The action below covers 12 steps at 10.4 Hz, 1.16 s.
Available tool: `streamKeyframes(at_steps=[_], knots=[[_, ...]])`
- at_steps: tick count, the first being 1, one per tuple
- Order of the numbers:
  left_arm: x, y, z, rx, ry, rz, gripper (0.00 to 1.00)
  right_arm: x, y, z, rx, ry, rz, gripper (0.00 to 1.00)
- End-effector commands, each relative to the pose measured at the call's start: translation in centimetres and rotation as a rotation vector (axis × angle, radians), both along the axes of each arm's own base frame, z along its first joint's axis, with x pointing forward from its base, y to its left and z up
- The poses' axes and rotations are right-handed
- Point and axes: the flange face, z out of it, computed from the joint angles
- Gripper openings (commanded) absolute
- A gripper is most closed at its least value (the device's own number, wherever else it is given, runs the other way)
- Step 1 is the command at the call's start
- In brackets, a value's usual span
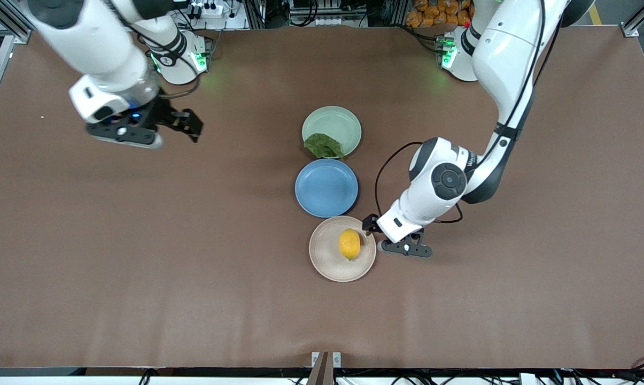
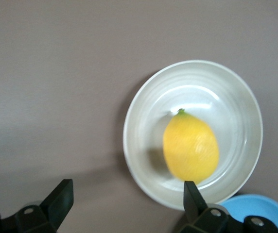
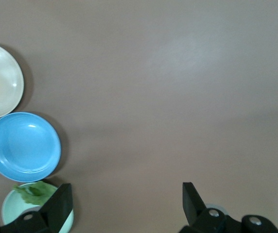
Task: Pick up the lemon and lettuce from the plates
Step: 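Move the left gripper to the lemon while the right gripper approaches the lettuce, then close the left gripper on the lemon while the right gripper lowers onto lettuce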
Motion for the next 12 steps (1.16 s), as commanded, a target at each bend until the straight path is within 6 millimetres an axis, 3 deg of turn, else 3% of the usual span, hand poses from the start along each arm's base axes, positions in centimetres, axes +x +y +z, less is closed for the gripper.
streamKeyframes(at_steps=[1, 3, 5, 7, 9, 12], knots=[[0.7, -3.0, -0.7, -0.027, -0.016, 0.106, 1.0, -1.2, 4.6, -2.7, -0.042, -0.009, -0.072, 1.0], [0.7, -3.7, -0.6, -0.037, -0.013, 0.126, 1.0, -2.7, 8.0, -4.8, -0.061, 0.021, -0.075, 1.0], [0.4, -5.0, -2.7, -0.054, -0.026, 0.127, 1.0, -4.7, 12.1, -7.1, -0.083, 0.042, -0.096, 1.0], [0.9, -6.8, -3.3, -0.077, -0.056, 0.136, 1.0, -5.9, 15.0, -9.5, -0.094, 0.044, -0.108, 1.0], [1.0, -7.0, -3.4, -0.083, -0.065, 0.135, 1.0, -6.8, 17.1, -11.0, -0.092, 0.043, -0.125, 1.0], [0.9, -7.1, -6.3, -0.095, -0.098, 0.138, 1.0, -7.9, 21.0, -15.6, -0.073, 0.022, -0.197, 1.0]])
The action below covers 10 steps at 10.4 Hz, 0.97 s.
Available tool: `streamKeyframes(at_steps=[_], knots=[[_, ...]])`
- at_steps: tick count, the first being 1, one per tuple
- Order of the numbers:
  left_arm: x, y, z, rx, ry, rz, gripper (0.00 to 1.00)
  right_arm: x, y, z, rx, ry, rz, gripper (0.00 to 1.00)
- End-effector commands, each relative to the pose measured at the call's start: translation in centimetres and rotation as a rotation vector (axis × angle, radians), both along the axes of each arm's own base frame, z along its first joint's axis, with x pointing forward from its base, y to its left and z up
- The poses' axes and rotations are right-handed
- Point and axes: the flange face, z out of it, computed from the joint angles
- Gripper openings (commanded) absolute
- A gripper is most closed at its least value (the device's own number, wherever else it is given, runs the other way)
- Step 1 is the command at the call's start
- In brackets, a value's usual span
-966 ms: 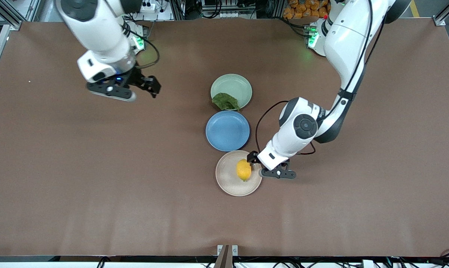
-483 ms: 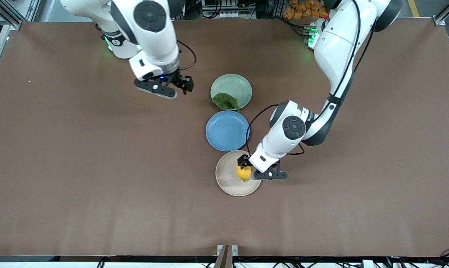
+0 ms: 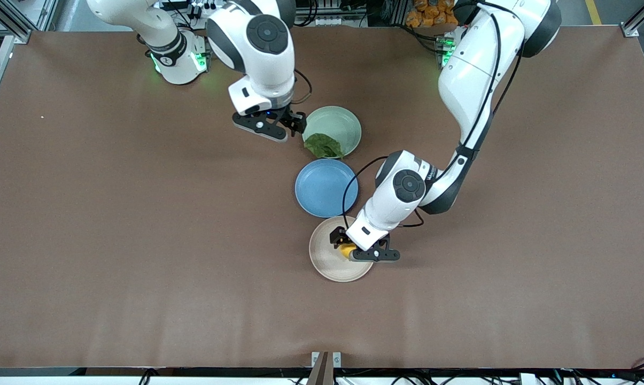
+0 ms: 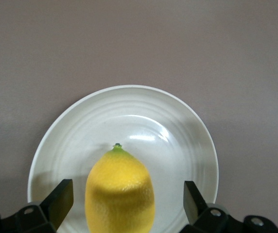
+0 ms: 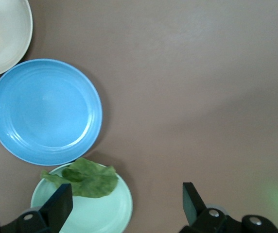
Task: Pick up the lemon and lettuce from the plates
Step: 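Close the left gripper on the lemon while the right gripper lowers onto lettuce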
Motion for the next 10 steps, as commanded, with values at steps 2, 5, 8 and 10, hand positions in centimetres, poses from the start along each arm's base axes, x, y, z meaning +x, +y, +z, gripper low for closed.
streamKeyframes(at_steps=[2, 5, 8, 10], knots=[[-0.3, -1.2, -3.3, 0.025, -0.048, 0.006, 1.0, -0.1, 2.7, -3.6, 0.028, -0.016, -0.05, 1.0], [-0.8, -1.6, -5.0, 0.015, -0.066, 0.003, 1.0, -0.1, 4.4, -6.9, 0.066, -0.022, -0.098, 1.0], [-0.7, -1.1, -5.6, 0.023, -0.07, 0.008, 1.0, -1.6, 6.0, -10.1, 0.046, -0.012, -0.12, 1.0], [-0.7, -0.9, -6.3, 0.025, -0.068, 0.01, 1.0, -2.4, 7.2, -12.3, 0.045, -0.018, -0.147, 1.0]])
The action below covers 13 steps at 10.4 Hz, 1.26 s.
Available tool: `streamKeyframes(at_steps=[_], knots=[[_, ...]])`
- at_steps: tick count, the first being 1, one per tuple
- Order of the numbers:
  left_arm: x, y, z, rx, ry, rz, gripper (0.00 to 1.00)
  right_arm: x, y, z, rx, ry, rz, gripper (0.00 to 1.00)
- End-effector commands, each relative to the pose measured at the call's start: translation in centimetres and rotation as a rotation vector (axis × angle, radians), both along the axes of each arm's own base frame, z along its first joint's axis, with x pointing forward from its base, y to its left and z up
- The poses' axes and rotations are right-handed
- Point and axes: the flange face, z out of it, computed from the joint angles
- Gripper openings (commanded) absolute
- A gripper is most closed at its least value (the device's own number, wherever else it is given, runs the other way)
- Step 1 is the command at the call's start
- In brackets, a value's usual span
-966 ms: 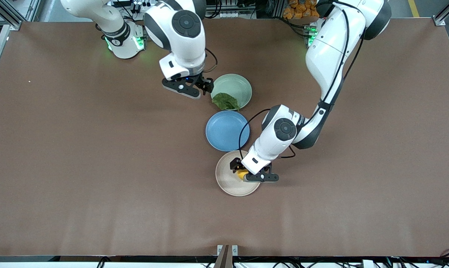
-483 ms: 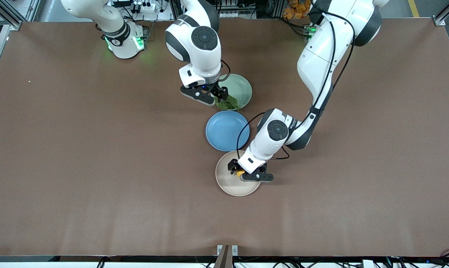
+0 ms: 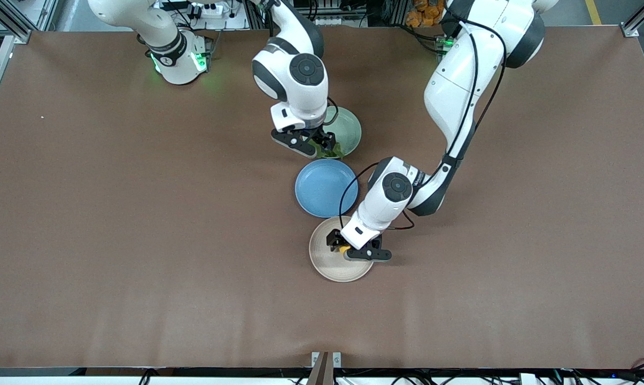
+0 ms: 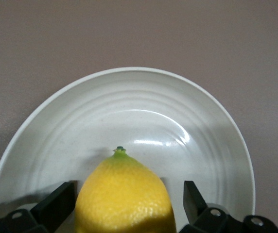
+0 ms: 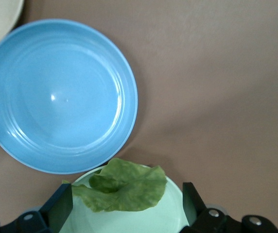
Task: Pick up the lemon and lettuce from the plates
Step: 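Close the left gripper on the lemon while the right gripper lowers onto lettuce, then carry the lemon off the cream plate with the left gripper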
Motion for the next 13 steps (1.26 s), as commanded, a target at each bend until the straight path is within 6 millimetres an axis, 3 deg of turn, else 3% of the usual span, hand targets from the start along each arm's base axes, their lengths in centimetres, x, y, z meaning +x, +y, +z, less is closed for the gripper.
streamKeyframes(at_steps=[1, 5, 6, 10, 13], knots=[[0.2, -0.1, -1.1, 0.015, -0.023, 0.011, 1.0, -0.6, 1.2, -1.8, 0.001, -0.001, -0.031, 1.0], [0.2, -0.1, -0.8, 0.024, -0.033, -0.001, 0.57, -1.0, 1.7, -4.1, -0.004, 0.001, -0.036, 1.0], [0.4, 0.1, -0.5, 0.026, -0.036, 0.0, 0.51, -1.1, 2.0, -4.8, 0.001, -0.005, -0.049, 1.0], [1.4, 1.7, 1.7, 0.068, 0.023, 0.009, 0.44, -1.6, 2.5, -7.0, 0.005, -0.012, -0.054, 1.0], [3.4, 5.1, 7.3, 0.093, 0.059, 0.043, 0.43, -1.9, 2.5, -7.8, -0.008, -0.004, -0.084, 1.0]])
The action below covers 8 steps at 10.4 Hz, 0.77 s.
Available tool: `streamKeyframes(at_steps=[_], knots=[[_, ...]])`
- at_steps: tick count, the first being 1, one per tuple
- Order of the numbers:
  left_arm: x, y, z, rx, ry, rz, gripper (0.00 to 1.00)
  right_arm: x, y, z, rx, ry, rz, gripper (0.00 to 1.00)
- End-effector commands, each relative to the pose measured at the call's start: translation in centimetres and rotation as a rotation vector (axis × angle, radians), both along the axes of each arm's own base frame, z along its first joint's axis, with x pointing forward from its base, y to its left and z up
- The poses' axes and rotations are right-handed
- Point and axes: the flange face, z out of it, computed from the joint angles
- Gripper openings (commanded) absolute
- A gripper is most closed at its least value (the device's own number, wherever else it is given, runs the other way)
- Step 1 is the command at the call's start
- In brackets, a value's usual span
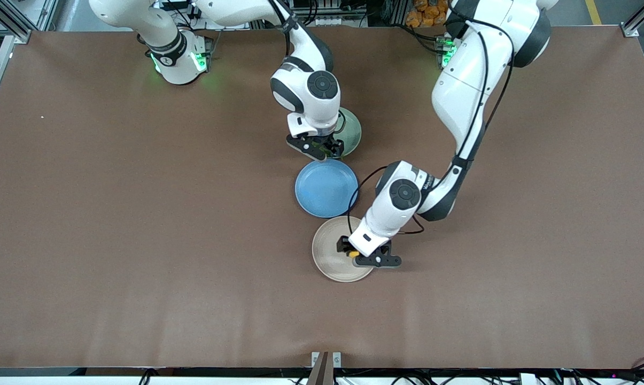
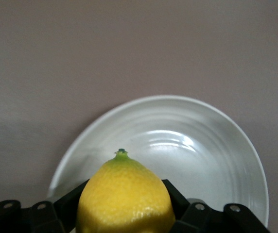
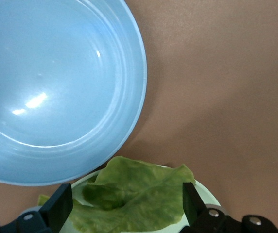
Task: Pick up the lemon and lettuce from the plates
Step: 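Carry the lemon off the cream plate with the left gripper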
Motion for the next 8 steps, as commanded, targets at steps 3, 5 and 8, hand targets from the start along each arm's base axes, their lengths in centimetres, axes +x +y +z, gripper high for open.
streamKeyframes(at_steps=[3, 5, 8], knots=[[1.7, 5.6, 8.4, 0.068, 0.074, 0.061, 0.43, -0.2, 0.5, -0.9, -0.006, 0.002, -0.036, 1.0], [2.6, 9.3, 11.1, 0.098, 0.109, 0.05, 0.43, -0.8, 0.9, -1.5, -0.008, 0.001, -0.05, 1.0], [3.0, 15.5, 13.0, 0.145, 0.147, -0.019, 0.43, -1.3, 1.1, -2.3, -0.015, 0.005, -0.044, 1.0]])
